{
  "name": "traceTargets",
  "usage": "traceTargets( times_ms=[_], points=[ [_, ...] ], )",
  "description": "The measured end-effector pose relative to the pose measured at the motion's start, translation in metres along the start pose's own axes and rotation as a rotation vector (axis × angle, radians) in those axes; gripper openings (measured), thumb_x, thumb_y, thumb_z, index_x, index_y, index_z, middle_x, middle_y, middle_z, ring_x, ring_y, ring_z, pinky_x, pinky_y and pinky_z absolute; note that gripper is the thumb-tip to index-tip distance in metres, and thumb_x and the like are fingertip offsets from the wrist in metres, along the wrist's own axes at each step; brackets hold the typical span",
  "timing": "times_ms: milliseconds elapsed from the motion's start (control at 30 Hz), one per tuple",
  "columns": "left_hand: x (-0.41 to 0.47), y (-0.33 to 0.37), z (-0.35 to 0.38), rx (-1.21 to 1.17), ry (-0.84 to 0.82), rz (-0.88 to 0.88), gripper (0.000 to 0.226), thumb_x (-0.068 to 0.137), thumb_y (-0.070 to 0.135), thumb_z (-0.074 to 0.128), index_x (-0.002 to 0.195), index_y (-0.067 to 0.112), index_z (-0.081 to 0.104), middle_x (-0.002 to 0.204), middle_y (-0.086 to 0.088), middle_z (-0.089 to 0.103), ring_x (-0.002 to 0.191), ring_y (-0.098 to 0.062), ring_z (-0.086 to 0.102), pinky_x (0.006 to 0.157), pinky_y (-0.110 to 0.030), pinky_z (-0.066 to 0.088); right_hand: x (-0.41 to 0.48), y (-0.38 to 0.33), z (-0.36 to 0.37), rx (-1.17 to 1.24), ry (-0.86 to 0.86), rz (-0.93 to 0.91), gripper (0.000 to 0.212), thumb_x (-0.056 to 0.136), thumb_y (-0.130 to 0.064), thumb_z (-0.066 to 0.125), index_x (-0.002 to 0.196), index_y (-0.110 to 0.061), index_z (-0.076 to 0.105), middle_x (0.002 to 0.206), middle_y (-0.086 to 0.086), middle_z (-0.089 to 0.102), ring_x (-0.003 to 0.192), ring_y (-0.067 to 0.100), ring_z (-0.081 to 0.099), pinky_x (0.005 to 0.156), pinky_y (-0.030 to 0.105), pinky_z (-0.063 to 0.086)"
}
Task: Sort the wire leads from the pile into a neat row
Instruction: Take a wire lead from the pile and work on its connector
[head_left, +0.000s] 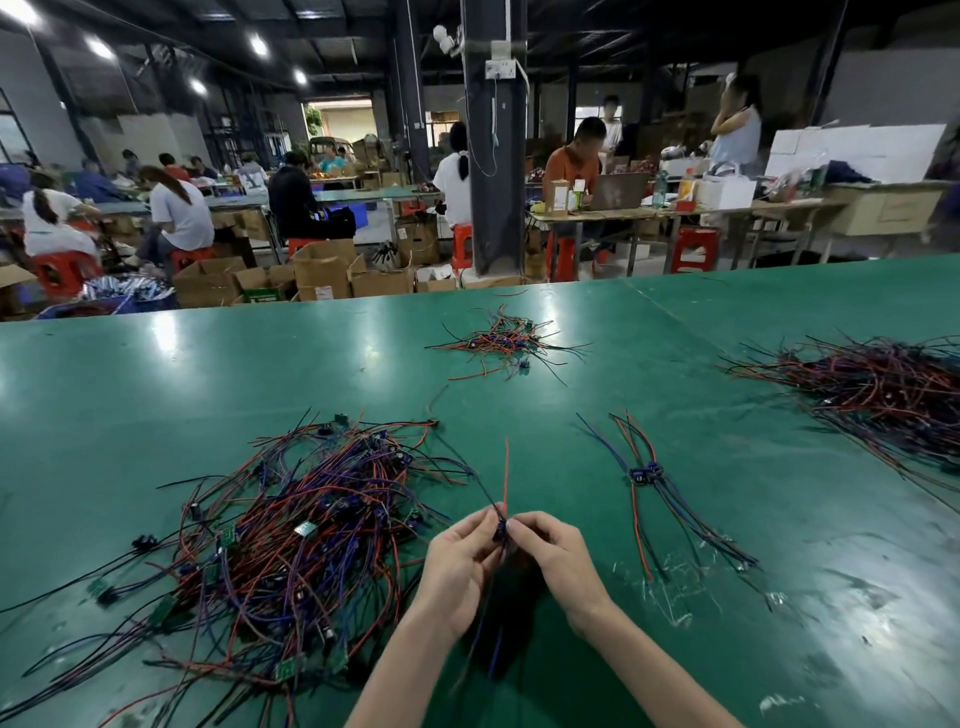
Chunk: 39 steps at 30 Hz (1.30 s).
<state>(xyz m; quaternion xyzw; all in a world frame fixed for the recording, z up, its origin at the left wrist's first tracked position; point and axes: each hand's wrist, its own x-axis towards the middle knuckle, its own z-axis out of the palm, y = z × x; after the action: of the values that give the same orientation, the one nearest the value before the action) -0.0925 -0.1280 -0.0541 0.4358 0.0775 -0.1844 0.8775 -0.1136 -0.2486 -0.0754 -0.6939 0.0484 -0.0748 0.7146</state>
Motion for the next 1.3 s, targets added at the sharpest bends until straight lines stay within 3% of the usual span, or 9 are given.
traceTargets(
  times_ms=[100,333,500,600,667,767,1000,1167,1300],
  points=[
    [0.0,-0.004,-0.002,0.077,-0.014,0.019,0.012,0.087,0.0,0.057,0.094,-0.003,0.067,0.083,-0.015,0.071,0.068,-0.018,0.069,0.066,-0.029,0.057,0.0,0.0,-0.001,0.078,0.013,0.028,0.01,0.088,-0.009,0.065,0.086,-0.012,0.073,0.078,0.003,0.072,0.072,0.009,0.063,0.066,0.019,0.049],
    [-0.002,-0.006,-0.004,0.163,-0.08,0.021,0.033,0.069,0.004,0.069,0.1,-0.007,0.066,0.095,-0.024,0.069,0.076,-0.026,0.068,0.071,-0.03,0.058,-0.001,-0.003,-0.003,0.14,0.01,0.052,0.013,0.086,0.003,0.062,0.081,-0.004,0.071,0.078,0.006,0.072,0.07,0.013,0.062,0.067,0.024,0.051],
    [0.0,0.0,-0.009,0.248,-0.113,-0.006,0.023,0.077,0.008,0.067,0.098,0.0,0.071,0.092,-0.017,0.071,0.076,-0.022,0.068,0.066,-0.029,0.057,-0.002,-0.005,-0.004,0.175,-0.036,0.087,0.007,0.087,0.001,0.062,0.084,0.004,0.067,0.073,0.013,0.067,0.064,0.019,0.06,0.06,0.026,0.052],
    [0.001,0.004,-0.013,0.305,-0.121,0.001,0.018,0.083,0.009,0.065,0.098,0.001,0.071,0.095,-0.016,0.071,0.082,-0.023,0.066,0.079,-0.035,0.055,-0.004,-0.005,-0.003,0.183,-0.065,0.117,0.007,0.087,0.001,0.061,0.083,0.003,0.066,0.074,0.014,0.067,0.065,0.021,0.06,0.061,0.027,0.052],
    [0.002,0.006,-0.014,0.316,-0.114,0.031,0.014,0.084,0.006,0.064,0.094,0.001,0.072,0.09,-0.014,0.073,0.077,-0.018,0.068,0.073,-0.029,0.057,-0.004,-0.006,-0.002,0.182,-0.085,0.135,0.007,0.087,0.001,0.061,0.081,0.001,0.066,0.075,0.014,0.067,0.067,0.022,0.06,0.065,0.031,0.051],
    [0.0,0.008,-0.015,0.357,-0.093,0.062,0.011,0.078,0.007,0.069,0.087,0.005,0.073,0.078,-0.006,0.072,0.066,-0.009,0.065,0.057,-0.016,0.049,-0.005,-0.008,-0.001,0.166,-0.135,0.156,0.008,0.086,0.001,0.061,0.08,-0.001,0.066,0.075,0.014,0.066,0.066,0.022,0.06,0.066,0.034,0.051],
    [0.003,0.006,-0.018,0.412,-0.061,0.07,0.019,0.062,0.022,0.078,0.079,0.013,0.078,0.08,-0.007,0.073,0.068,-0.011,0.062,0.062,-0.021,0.042,-0.007,-0.01,-0.005,0.149,-0.191,0.176,0.006,0.085,-0.001,0.064,0.085,0.003,0.069,0.074,0.012,0.07,0.065,0.018,0.064,0.061,0.029,0.055],
    [0.005,0.006,-0.019,0.43,-0.045,0.081,0.004,0.074,0.011,0.074,0.077,0.011,0.077,0.078,-0.007,0.072,0.067,-0.014,0.058,0.061,-0.02,0.041,-0.007,-0.009,-0.004,0.135,-0.202,0.186,0.01,0.085,-0.009,0.067,0.075,-0.007,0.071,0.067,0.006,0.068,0.059,0.014,0.061,0.06,0.03,0.054],
    [0.004,0.007,-0.018,0.453,-0.046,0.094,0.01,0.08,0.016,0.07,0.076,0.011,0.078,0.077,-0.008,0.071,0.069,-0.016,0.059,0.065,-0.024,0.044,-0.006,-0.008,-0.003,0.087,-0.193,0.177,0.016,0.084,-0.01,0.07,0.068,-0.011,0.072,0.061,0.004,0.063,0.053,0.014,0.057,0.058,0.03,0.053]
  ],
)
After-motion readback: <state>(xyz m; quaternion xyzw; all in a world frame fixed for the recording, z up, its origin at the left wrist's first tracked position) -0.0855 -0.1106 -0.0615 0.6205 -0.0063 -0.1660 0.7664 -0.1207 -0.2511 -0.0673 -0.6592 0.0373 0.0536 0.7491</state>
